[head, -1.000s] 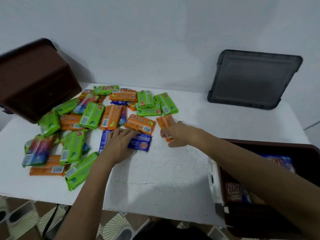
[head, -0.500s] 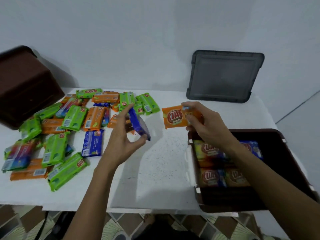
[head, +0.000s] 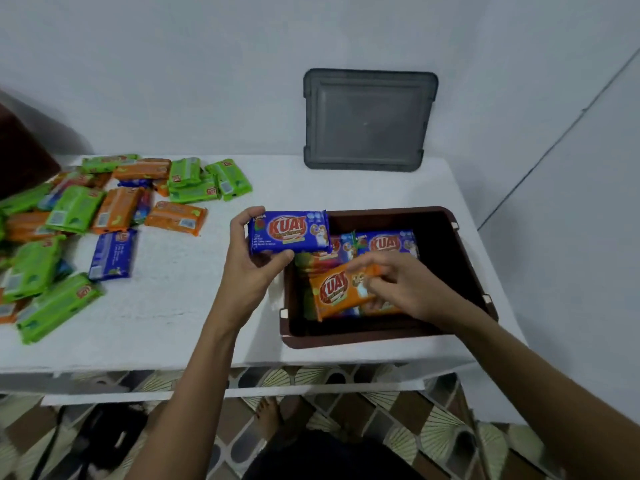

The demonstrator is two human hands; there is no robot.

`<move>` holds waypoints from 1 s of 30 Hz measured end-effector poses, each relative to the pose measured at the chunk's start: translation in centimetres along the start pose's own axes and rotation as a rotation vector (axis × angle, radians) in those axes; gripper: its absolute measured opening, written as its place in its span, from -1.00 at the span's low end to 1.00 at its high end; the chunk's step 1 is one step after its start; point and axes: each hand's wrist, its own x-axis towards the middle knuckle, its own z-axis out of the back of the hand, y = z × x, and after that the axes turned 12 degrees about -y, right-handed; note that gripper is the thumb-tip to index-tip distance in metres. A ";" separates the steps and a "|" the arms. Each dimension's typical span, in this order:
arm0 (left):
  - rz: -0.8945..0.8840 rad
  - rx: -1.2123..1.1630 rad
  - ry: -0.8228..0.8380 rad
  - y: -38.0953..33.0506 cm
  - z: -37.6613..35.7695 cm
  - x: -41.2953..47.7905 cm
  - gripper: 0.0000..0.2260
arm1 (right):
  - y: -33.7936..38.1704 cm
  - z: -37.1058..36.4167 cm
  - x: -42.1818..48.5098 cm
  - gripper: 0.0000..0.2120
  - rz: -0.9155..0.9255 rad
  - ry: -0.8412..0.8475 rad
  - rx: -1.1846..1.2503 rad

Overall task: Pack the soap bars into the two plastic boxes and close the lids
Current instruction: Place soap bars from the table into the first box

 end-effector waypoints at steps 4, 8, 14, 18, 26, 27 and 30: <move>0.020 0.012 -0.061 0.4 -0.6 -0.9 -0.49 | -1.7 -1.6 1.5 -0.72 -0.205 0.129 0.093; 0.036 0.023 -0.065 0.6 -0.6 -1.0 -0.50 | -3.2 -2.1 3.3 -0.70 -0.217 0.151 -0.182; -0.010 0.083 -0.017 0.0 -1.2 -0.4 -0.48 | -2.8 -2.7 3.9 -0.72 0.111 0.177 -0.812; -0.022 0.067 0.023 -1.0 -2.4 -0.6 -0.48 | -1.1 -0.3 3.3 -0.87 0.253 -0.120 -0.659; -0.027 0.151 0.285 -1.6 -5.2 -0.9 -0.46 | -1.6 3.8 1.3 -0.58 -0.098 -0.119 0.647; -0.028 0.164 0.305 -1.6 -5.6 -1.1 -0.47 | -1.8 4.0 0.9 -0.58 -0.093 -0.131 0.592; -0.097 0.338 0.378 -1.1 -6.2 -1.2 -0.47 | -2.1 4.5 -0.2 -0.66 -0.115 -0.144 0.459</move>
